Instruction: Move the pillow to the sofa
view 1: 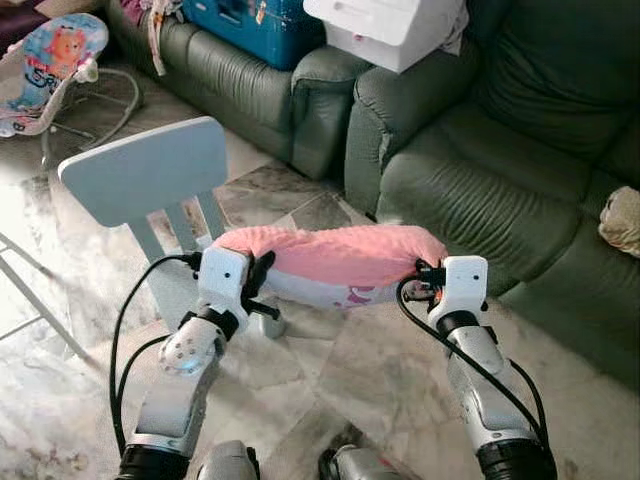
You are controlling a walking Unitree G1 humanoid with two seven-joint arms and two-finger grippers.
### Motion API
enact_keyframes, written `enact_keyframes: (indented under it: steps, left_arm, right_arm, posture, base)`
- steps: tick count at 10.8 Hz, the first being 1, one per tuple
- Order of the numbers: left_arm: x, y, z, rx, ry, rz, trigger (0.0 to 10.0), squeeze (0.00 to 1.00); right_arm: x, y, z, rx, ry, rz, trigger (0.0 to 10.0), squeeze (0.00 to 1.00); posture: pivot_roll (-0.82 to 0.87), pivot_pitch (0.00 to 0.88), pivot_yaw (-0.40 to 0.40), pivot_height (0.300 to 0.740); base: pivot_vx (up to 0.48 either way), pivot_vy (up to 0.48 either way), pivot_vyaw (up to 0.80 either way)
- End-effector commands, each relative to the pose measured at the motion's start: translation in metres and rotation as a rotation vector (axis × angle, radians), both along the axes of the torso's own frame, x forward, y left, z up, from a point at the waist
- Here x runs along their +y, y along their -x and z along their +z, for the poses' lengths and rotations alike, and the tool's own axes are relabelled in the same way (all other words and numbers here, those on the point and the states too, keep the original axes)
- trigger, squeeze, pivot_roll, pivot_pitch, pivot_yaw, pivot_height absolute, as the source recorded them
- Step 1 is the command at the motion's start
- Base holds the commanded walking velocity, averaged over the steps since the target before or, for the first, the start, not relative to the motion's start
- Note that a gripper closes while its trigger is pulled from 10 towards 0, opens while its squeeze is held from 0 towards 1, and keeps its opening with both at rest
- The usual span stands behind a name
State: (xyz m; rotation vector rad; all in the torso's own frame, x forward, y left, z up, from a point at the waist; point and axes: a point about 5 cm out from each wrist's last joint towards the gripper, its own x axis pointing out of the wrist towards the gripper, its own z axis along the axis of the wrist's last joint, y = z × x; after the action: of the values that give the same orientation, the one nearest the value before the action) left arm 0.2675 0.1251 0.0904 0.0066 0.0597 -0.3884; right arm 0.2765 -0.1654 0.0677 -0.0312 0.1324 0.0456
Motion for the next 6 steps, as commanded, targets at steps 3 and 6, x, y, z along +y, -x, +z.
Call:
enact_keyframes:
  steps: [3,6]
  left_arm:
    - [-0.0033,0.0003,0.0024,-0.015,0.017,-0.024,10.0,0.0]
    - [-0.0058,0.0002,0.0024,-0.013,0.029,-0.041,10.0,0.0]
  right_arm:
    - [-0.0035,0.0008,-0.0009,0.001,0.002,-0.018,10.0,0.0]
    - [-0.003,0.0007,-0.0002,-0.005,-0.004,-0.018,10.0,0.0]
  posture:
    - [0.0,0.064,-0.054,0.74]
    - [0.0,0.063,-0.053,0.74]
  base:
    - [0.0,0.0,-0.8]
    - [0.294,0.0,-0.42]
